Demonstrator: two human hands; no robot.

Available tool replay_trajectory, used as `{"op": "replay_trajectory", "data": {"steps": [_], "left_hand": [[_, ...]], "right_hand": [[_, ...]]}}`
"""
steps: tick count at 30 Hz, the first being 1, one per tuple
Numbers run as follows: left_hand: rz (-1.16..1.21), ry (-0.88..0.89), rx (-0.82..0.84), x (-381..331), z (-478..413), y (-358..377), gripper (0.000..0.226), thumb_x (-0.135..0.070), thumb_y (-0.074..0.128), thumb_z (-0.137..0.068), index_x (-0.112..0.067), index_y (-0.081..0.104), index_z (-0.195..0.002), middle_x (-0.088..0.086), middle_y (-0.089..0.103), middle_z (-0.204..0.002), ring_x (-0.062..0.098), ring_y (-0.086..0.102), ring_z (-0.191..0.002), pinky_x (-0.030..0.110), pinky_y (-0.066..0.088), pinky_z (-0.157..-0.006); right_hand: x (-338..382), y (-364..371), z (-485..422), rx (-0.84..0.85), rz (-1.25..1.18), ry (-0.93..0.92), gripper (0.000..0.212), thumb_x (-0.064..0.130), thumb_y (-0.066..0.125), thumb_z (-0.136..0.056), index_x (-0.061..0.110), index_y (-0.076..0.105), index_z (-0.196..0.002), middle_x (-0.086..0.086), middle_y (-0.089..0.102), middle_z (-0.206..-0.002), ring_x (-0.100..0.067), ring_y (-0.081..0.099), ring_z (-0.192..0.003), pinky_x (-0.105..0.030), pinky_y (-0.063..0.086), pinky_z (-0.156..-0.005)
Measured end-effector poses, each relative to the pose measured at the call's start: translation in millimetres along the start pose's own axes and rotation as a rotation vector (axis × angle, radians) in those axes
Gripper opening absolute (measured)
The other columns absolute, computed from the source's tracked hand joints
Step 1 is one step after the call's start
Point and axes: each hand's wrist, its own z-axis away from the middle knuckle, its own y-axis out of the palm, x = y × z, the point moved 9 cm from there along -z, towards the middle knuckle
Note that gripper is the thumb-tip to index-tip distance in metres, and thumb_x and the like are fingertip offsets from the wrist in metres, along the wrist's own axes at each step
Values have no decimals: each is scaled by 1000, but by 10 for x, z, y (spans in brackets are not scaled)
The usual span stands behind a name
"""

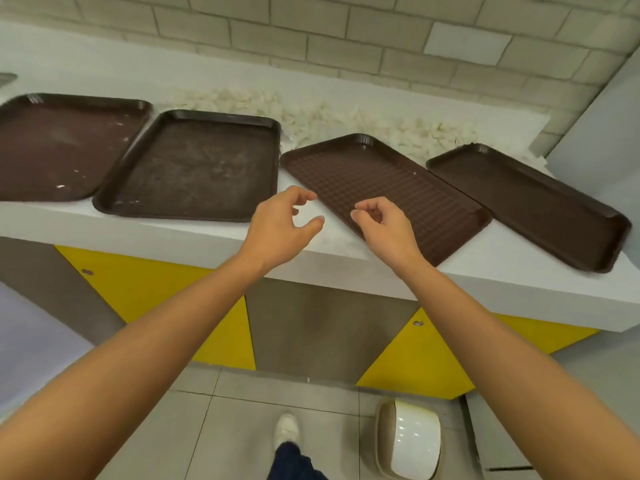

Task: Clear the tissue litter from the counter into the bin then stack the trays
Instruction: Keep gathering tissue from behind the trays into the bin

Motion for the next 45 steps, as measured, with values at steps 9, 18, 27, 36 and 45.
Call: {"op": "replay_trajectory", "data": {"steps": [9, 18, 27, 36, 45], "left_hand": [[-15, -20, -21, 442, -1181, -343, 37, -32, 65, -85, -23, 57, -119, -6, 61, -120, 6, 55, -101, 20, 44, -85], [-53, -46, 1, 954, -2055, -376, 37, -34, 64, -84, -24, 57, -119, -6, 62, -116, 9, 58, -100, 24, 47, -86], [-16, -8, 83, 1341, -2874, -299, 36, -32, 65, -84, -24, 58, -118, -5, 62, -113, 7, 55, -93, 20, 44, -81], [-23, 40, 178, 1572, -3331, -123, 34, -29, 65, -84, -23, 59, -117, -2, 62, -115, 4, 52, -94, 17, 39, -79], [-13, 40, 164, 1603, -3552, -130, 35, -24, 63, -86, -18, 58, -119, -2, 61, -116, 3, 49, -93, 15, 38, -78]], "right_hand": [[239, 526, -1261, 42, 21, -19, 26, 30, 60, -88, 18, 60, -111, 3, 57, -108, -6, 53, -93, -16, 39, -77], [317, 1107, -2112, 101, 110, -54, 39, 27, 61, -88, 15, 53, -125, -2, 53, -123, -10, 52, -105, -19, 39, -87], [281, 1697, -2871, 158, 275, -90, 44, 27, 57, -91, 15, 47, -132, -7, 47, -135, -19, 45, -124, -24, 34, -101], [179, 2054, -3276, 374, 623, -67, 58, 28, 58, -84, 18, 39, -138, -7, 38, -143, -25, 35, -131, -32, 30, -104], [82, 2136, -3343, 520, 758, -127, 49, 35, 55, -89, 19, 43, -134, -9, 36, -137, -30, 30, -127, -36, 28, -105]]}}
